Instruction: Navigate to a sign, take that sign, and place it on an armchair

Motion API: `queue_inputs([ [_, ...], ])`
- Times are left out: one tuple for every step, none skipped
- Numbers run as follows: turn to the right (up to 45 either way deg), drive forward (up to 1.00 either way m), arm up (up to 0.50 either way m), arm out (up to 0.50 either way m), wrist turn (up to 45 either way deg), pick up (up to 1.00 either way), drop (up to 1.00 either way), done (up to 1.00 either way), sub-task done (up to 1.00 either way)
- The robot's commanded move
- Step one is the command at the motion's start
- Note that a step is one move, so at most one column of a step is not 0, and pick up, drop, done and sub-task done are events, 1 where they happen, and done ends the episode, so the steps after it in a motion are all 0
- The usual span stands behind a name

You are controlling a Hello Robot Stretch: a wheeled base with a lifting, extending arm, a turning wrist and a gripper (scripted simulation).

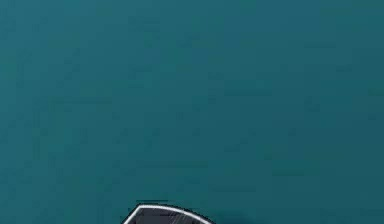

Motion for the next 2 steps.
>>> queue_inputs([
  [0.0, 0.15, 0.00, 0.00, 0.0, 0.00, 0.00, 0.00, 0.00],
  [-21.0, 0.00, 0.00, 0.00, 0.0, 0.00, 0.00, 0.00, 0.00],
])
